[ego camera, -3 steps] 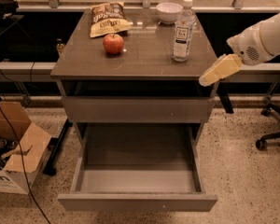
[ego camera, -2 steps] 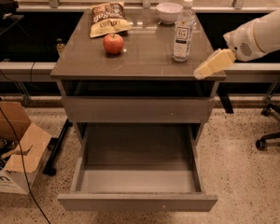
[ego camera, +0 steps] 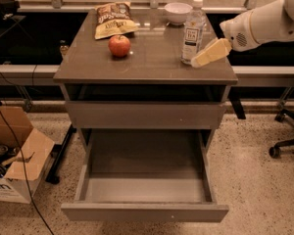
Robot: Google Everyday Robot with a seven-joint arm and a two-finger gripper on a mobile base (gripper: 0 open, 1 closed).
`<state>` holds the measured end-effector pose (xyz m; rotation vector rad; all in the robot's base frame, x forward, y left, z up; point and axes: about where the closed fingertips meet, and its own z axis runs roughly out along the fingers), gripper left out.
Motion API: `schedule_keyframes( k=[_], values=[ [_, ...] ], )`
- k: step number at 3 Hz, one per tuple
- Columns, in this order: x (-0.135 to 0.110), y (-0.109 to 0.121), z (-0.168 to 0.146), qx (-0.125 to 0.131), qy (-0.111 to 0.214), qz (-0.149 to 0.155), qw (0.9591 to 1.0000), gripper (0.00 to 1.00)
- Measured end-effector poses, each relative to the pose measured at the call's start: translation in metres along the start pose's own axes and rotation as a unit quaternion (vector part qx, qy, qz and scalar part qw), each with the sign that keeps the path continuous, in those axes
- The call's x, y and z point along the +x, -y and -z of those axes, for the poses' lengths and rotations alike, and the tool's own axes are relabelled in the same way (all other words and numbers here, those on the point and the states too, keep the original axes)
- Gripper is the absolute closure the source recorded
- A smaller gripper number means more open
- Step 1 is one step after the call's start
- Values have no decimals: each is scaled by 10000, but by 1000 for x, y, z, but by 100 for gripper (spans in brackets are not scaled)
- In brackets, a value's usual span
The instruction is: Place blue plastic bottle into middle drawer
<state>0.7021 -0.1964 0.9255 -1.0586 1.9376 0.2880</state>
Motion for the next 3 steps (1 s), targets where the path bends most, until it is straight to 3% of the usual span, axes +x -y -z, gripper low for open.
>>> schedule_keyframes(
  k=[3],
  values=[
    [-16,44,-40,-376,894,-451,9943,0]
  ],
)
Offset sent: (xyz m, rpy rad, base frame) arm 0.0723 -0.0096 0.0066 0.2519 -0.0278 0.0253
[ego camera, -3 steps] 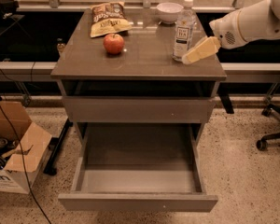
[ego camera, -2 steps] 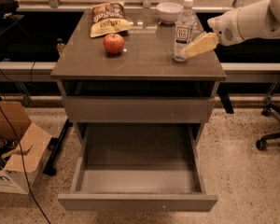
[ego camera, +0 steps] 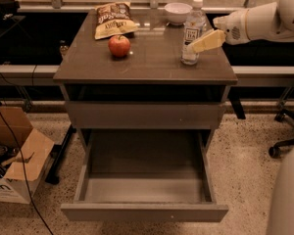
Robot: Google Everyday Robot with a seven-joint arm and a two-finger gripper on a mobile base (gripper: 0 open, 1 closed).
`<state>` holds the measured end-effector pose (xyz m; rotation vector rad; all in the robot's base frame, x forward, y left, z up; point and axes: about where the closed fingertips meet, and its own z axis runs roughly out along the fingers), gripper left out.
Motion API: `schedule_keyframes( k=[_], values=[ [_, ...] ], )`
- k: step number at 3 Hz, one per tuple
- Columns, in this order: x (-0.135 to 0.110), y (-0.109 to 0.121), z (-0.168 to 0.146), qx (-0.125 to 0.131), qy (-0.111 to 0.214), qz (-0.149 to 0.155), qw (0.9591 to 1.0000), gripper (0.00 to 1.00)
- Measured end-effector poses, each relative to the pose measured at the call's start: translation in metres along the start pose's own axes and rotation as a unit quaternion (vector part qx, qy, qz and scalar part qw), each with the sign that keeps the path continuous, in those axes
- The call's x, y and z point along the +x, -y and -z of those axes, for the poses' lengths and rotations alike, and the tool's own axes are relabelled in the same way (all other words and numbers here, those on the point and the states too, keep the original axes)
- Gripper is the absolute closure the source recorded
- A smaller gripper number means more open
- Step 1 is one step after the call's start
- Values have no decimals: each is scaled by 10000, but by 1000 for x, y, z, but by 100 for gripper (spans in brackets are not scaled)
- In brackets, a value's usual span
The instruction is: Place blue plastic bottle into middle drawer
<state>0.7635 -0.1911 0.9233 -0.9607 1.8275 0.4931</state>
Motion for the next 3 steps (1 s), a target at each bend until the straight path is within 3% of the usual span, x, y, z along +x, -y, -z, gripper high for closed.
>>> schedule_keyframes(
  k=[1,3],
  values=[
    [-7,5,-15,-152,170,-30,9997,0],
    [-20,-2,-44,-462,277,60,9985,40]
  ],
)
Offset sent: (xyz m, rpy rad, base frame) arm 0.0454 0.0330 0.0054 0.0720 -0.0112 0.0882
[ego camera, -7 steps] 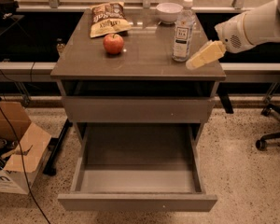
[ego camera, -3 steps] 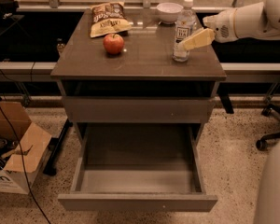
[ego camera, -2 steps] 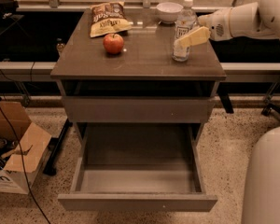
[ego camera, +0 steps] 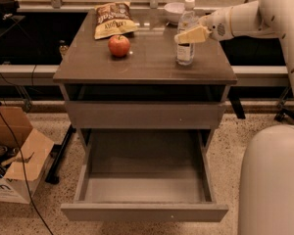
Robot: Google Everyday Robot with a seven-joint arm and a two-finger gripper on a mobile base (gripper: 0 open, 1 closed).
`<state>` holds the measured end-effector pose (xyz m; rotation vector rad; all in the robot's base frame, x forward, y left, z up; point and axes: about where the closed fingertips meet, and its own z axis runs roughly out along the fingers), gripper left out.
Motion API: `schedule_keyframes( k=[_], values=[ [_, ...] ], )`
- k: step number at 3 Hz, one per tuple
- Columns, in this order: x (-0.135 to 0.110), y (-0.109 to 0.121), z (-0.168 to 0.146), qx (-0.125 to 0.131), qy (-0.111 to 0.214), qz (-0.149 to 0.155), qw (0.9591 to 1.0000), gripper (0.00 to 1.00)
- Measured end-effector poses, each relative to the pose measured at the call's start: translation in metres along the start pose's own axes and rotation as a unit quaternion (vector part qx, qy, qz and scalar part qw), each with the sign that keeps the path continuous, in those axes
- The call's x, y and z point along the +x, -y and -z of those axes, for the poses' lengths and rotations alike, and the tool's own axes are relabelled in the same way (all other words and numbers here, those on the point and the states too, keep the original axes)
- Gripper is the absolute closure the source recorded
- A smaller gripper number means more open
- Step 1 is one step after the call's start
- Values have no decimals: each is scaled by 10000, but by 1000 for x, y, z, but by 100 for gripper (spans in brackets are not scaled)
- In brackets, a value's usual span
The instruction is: Place blue plastic bottle into middle drawer
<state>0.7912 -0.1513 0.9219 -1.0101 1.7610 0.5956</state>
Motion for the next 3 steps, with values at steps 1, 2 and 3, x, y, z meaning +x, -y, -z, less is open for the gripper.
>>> schedule_keyframes(
  k=[1,2,3],
  values=[
    [-8,-12,-4,-107,-24,71,9999,71],
    [-19,-26,8,-61,17,97,9999,94],
    [-27,-58,27,-30,96,219,9997,100]
  ],
)
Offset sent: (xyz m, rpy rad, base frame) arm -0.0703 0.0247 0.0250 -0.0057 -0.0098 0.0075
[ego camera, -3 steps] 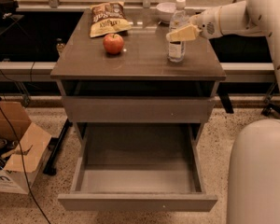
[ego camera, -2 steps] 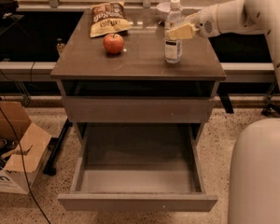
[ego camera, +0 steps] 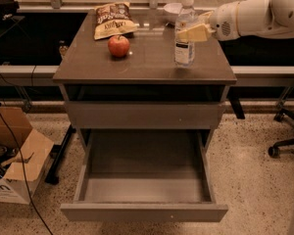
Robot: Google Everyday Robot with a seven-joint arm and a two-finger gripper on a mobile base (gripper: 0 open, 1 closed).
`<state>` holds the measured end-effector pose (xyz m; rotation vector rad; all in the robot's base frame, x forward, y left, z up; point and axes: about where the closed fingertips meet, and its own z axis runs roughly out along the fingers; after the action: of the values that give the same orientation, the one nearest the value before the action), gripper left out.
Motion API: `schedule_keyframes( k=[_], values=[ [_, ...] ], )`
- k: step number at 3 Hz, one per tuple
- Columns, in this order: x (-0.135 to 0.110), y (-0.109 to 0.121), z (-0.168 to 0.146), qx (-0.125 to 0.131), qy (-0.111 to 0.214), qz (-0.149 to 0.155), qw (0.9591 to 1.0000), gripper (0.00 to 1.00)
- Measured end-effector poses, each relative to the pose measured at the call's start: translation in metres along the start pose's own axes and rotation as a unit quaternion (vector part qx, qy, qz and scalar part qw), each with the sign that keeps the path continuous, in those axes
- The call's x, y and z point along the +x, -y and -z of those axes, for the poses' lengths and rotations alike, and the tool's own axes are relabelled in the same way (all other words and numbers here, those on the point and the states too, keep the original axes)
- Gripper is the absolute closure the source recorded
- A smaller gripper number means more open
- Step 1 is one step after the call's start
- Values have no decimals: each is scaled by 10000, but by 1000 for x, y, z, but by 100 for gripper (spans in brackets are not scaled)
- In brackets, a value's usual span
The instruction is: Place blue plastic bottle into middle drawer
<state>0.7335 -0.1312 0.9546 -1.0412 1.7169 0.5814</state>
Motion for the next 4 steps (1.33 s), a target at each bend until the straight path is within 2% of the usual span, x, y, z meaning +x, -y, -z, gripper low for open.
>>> schedule_keyframes(
  k=[1,2,3,4],
  values=[
    [-2,-45,16,-111,103,99,9998,100],
    [12,-93,29,-239,322,136,9991,100],
    [43,-131,30,-310,325,75,9990,100],
    [53,-139,26,-384,267,27,9989,100]
  ],
)
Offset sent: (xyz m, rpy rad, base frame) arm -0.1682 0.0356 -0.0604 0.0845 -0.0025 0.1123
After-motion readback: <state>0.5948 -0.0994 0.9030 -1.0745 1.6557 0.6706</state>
